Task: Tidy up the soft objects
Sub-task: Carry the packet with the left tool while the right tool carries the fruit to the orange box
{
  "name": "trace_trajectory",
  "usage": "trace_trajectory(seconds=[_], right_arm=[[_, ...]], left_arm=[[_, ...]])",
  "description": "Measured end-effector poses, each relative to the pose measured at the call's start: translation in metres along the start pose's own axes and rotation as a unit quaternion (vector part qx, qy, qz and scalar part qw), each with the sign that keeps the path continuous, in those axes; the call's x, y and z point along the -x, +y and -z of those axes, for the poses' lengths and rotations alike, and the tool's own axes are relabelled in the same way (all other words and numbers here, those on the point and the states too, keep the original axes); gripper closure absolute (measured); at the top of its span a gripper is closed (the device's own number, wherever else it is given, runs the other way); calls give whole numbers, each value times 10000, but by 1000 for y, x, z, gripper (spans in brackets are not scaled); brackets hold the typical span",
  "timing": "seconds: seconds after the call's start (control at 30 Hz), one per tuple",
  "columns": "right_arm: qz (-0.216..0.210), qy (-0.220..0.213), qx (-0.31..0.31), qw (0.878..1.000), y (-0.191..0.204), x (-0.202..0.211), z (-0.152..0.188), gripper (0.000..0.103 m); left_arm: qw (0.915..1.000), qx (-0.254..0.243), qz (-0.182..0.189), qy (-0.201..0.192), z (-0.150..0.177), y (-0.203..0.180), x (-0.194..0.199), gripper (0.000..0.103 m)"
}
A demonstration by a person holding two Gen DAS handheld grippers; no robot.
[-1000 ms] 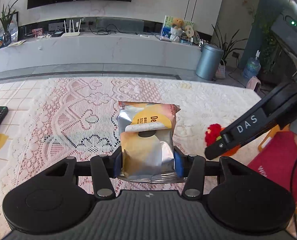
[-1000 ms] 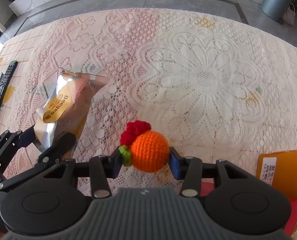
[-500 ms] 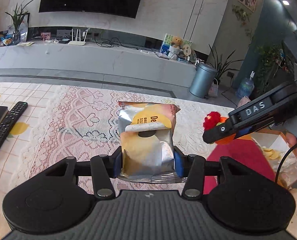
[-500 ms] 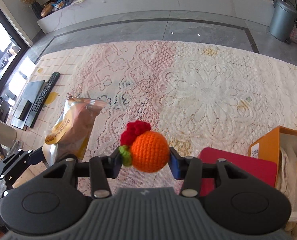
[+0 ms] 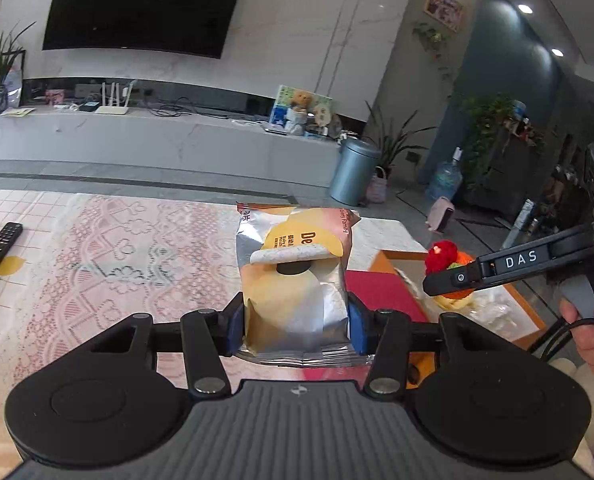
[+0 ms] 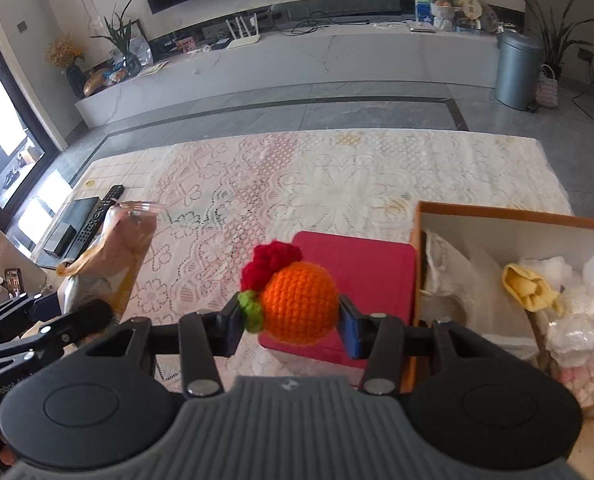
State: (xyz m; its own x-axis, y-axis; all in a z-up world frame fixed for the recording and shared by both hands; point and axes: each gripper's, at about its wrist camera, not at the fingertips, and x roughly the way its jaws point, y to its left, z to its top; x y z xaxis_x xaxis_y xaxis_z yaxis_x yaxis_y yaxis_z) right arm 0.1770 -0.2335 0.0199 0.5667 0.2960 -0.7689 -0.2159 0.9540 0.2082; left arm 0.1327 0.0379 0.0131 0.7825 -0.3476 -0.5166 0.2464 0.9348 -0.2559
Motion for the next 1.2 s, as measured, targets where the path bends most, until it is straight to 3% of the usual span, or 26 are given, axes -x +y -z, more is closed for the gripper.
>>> trace_trajectory(seconds=[0.33,0.6,0.93,1.2], right_arm=[[713,-214,-603,9954,-91,44,40,56],[1065,-333,-877,9899,-147,68,51,56],[1435,-416,-971,9840,-195,61,31,56],[1612,-88,-792,9837,-226,18,18,56]], left_arm=[[9979,-270,575,147,-1,-66,-28,46],[9921,-466,1124,315,-6,-121,-69,46],[9849,-722,1386,752,-10,-167,-130,46],[9806,-937,1255,1178,-4,-180,-179,46]])
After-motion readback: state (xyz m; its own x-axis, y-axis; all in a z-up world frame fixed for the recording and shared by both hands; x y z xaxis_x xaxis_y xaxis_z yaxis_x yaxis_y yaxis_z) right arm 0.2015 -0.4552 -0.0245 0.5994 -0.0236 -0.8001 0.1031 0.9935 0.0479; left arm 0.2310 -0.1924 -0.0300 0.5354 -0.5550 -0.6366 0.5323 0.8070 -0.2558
